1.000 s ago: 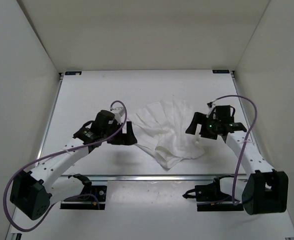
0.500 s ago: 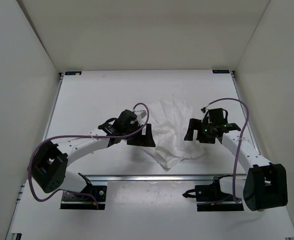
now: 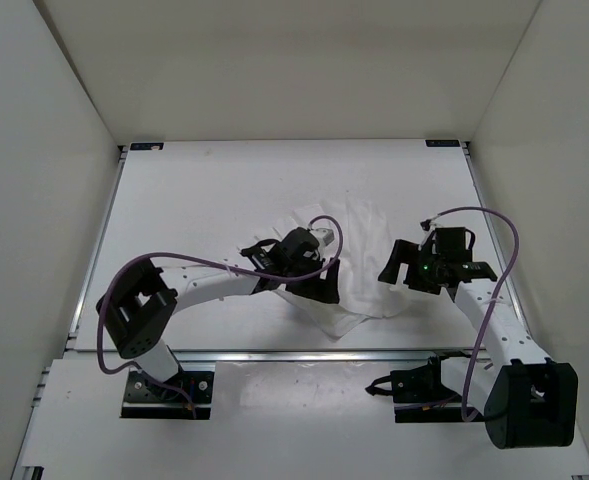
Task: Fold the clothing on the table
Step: Flatten the skirt out
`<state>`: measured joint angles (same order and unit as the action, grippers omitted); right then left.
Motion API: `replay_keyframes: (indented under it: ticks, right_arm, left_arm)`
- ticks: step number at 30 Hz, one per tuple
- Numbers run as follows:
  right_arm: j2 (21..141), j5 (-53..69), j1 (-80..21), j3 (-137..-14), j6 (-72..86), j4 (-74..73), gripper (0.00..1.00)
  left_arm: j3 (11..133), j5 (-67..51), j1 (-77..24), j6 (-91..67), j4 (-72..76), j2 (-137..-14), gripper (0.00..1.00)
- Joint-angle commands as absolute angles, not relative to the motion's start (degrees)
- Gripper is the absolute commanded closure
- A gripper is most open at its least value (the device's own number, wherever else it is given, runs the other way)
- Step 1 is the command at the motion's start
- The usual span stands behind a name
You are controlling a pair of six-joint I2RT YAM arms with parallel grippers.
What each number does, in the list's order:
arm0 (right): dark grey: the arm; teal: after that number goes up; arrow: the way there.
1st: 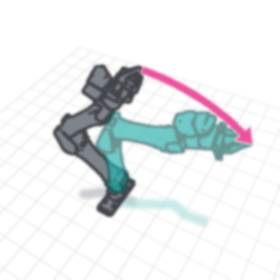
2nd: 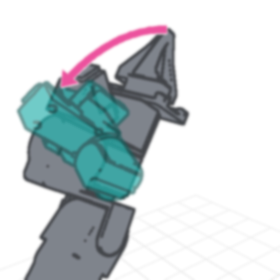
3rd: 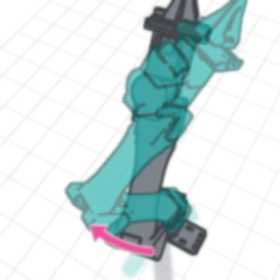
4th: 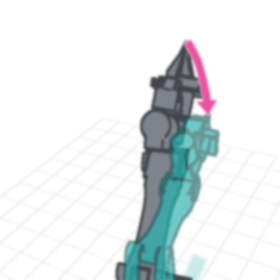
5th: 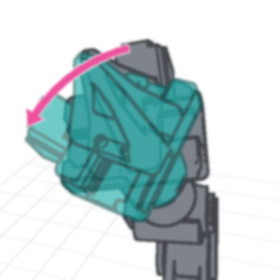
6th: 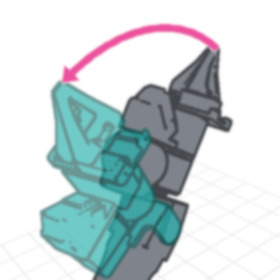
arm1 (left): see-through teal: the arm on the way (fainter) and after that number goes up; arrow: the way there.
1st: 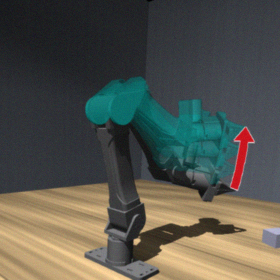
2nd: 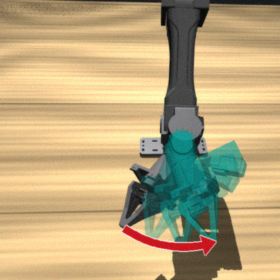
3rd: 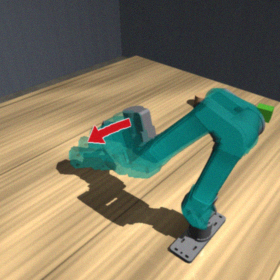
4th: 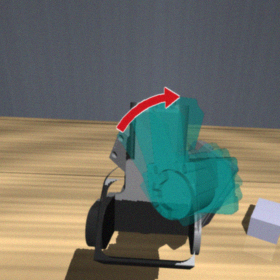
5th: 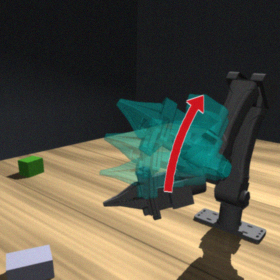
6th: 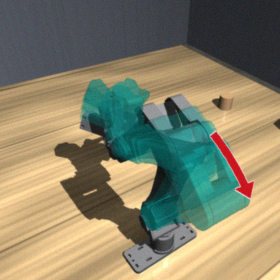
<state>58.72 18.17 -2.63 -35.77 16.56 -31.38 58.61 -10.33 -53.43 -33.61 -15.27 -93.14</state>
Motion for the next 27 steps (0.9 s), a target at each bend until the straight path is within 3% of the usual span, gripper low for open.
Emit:
replay_keyframes:
  ticks: [1, 4, 6, 9, 11, 13, 15, 19, 27]
  right_arm:
    - [57.83, 19.42, -1.93, -35.77, 15.56, -30.94, 0.13]
    - [57.83, 20.39, -2.11, -34.99, 15.99, -30.68, 0.13]
    - [57.48, 20.22, -2.28, -34.36, 16.26, -30.76, 0.12]
    - [55.99, 20.13, -2.46, -33.40, 16.18, -30.41, 0.13]
    - [55.64, 20.30, -1.85, -33.48, 16.09, -30.76, 0.13]
    - [55.37, 20.04, -1.58, -33.84, 15.82, -31.37, 0.13]
    - [55.02, 20.48, -1.14, -34.54, 15.65, -31.73, 0.13]
    - [55.55, 20.22, -1.93, -35.94, 15.81, -32.43, 0.13]
    - [55.90, 19.07, -13.60, -40.08, 19.94, -35.24, 0.19]
  left_arm:
    - [60.56, -4.13, -53.70, -30.06, -18.45, -93.34, 0.15]
    - [61.17, -1.58, -54.75, -28.57, -19.86, -94.57, 0.21]
    - [61.17, -0.36, -54.84, -28.12, -20.30, -95.01, 0.33]
    - [61.78, -0.18, -54.76, -28.04, -20.04, -96.50, 0.64]
    - [62.14, -0.26, -54.49, -27.86, -20.21, -97.38, 0.71]
    - [63.01, -0.09, -54.32, -28.47, -20.39, -98.00, 0.91]
    - [63.54, -0.09, -54.05, -28.56, -21.18, -97.56, 1.00]
    - [63.90, -0.17, -51.60, -29.88, -20.48, -93.27, 1.00]
    - [68.64, -0.09, -48.60, -28.31, -22.50, -90.00, 1.00]
